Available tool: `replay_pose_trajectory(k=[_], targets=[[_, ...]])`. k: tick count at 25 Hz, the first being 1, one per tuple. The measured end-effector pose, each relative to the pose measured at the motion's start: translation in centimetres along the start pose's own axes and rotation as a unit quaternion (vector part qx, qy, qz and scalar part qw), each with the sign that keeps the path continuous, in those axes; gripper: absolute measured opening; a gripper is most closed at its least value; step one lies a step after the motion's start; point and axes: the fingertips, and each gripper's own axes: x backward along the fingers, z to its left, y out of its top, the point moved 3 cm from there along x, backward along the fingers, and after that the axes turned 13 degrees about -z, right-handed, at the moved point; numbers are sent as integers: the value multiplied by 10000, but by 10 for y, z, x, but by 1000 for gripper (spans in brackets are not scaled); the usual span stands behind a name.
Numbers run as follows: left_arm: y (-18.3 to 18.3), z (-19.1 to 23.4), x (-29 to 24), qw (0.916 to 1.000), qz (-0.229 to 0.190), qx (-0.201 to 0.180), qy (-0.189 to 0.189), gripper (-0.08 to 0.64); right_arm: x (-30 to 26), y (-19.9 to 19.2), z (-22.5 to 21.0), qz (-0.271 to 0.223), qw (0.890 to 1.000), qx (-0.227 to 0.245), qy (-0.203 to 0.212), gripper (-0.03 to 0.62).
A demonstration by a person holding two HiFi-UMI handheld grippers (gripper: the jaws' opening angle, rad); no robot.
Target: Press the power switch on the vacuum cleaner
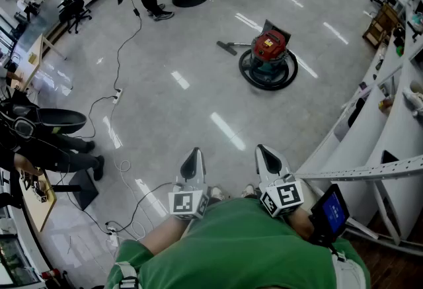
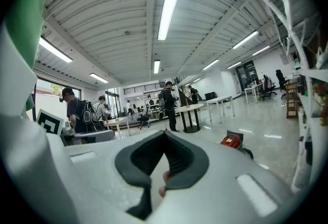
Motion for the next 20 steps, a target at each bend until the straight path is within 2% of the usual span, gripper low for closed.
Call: replay_pose_trajectory(k=[20], targets=[[8,10,7,9998,-175,46,-125,8,0,-2,25,-20,9999,88,133,0]])
